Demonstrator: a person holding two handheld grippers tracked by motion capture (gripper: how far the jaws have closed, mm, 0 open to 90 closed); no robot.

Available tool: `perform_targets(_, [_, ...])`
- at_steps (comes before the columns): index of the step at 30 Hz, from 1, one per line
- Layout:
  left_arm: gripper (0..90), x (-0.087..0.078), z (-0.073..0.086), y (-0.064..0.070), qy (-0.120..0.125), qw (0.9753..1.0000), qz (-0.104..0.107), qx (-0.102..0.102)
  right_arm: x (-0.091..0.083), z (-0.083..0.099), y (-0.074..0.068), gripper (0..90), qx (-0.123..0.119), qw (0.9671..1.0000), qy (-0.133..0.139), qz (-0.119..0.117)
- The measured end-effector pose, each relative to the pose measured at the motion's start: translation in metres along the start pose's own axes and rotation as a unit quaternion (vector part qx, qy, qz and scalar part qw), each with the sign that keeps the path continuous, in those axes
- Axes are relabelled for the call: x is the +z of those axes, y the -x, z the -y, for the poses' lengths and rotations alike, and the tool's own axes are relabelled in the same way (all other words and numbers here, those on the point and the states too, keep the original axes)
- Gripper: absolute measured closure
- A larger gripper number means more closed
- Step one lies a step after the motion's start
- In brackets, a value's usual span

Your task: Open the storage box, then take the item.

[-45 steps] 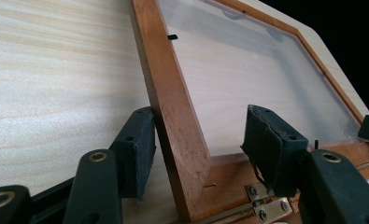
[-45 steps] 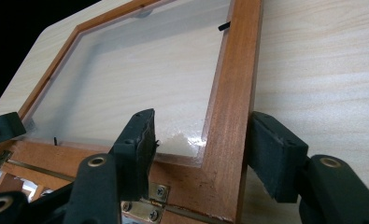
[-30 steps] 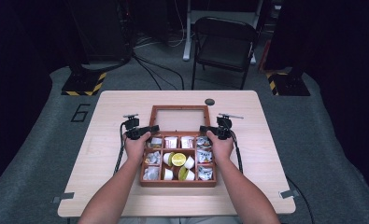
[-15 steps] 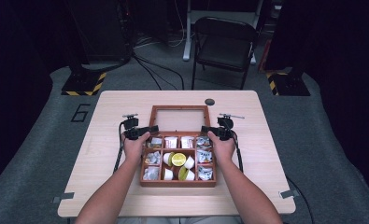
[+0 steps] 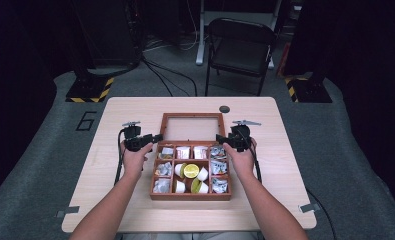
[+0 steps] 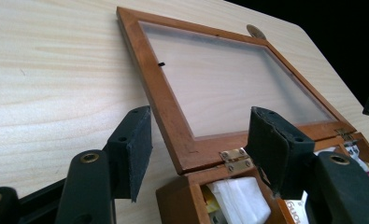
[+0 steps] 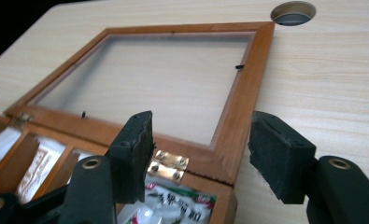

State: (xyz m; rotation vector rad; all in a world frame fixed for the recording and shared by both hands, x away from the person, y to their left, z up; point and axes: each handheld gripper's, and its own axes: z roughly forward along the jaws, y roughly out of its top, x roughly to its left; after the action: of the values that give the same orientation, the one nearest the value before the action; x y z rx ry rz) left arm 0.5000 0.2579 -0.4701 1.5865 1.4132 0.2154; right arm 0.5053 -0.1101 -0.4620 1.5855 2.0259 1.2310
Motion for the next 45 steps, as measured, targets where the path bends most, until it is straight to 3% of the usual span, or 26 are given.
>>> perform_targets(5, [40.7,-0.011,0.0,0.013,-0.009,0.9987,0.001,0.05,-0.01,0.001,-0.011,39.5,-0.02,0.9996,-0.002,-0.02])
perform_targets(14, [40.7,-0.02,0.003,0.025,-0.019,0.9968,0.019,0.075,-0.03,0.004,-0.025,38.9,-0.058,0.9974,0.011,-0.041])
perform_targets(17, [40.7,-0.025,0.005,0.028,-0.024,0.9945,0.021,0.1,-0.039,0.008,-0.029,39.1,-0.078,0.9957,0.015,-0.049])
perform_targets(23, [40.7,-0.033,0.008,0.036,-0.02,0.9931,0.034,0.111,-0.051,0.017,-0.034,39.5,-0.098,0.9937,0.013,-0.052])
perform_targets(24, [40.7,-0.034,0.01,0.038,-0.018,0.9937,0.04,0.104,-0.053,0.018,-0.035,39.7,-0.105,0.9928,0.012,-0.056])
perform_targets(26, [40.8,-0.035,0.012,0.039,-0.02,0.9925,0.04,0.114,-0.056,0.022,-0.039,40.7,-0.118,0.9907,0.008,-0.067])
perform_targets(29, [40.8,-0.038,0.014,0.041,-0.013,0.9927,0.039,0.113,-0.059,0.029,-0.047,41.5,-0.135,0.9873,0.004,-0.083])
perform_targets(32, [40.8,-0.042,0.015,0.042,-0.01,0.9924,0.041,0.115,-0.06,0.033,-0.052,41.4,-0.141,0.9856,0.004,-0.093])
perform_targets(35, [40.8,-0.049,0.017,0.042,-0.004,0.9924,0.045,0.114,-0.058,0.04,-0.067,40.3,-0.174,0.9792,-0.014,-0.103])
perform_targets(36, [40.8,-0.049,0.017,0.042,-0.004,0.9924,0.045,0.114,-0.058,0.04,-0.067,40.3,-0.174,0.9792,-0.014,-0.103])
perform_targets(38, [40.8,-0.052,0.017,0.041,-0.003,0.993,0.047,0.108,-0.051,0.045,-0.078,40.9,-0.189,0.975,-0.027,-0.114])
perform_targets(45, [40.5,-0.055,0.018,0.042,0.004,0.993,0.051,0.106,-0.033,0.053,-0.091,39.5,-0.197,0.9708,-0.059,-0.124])
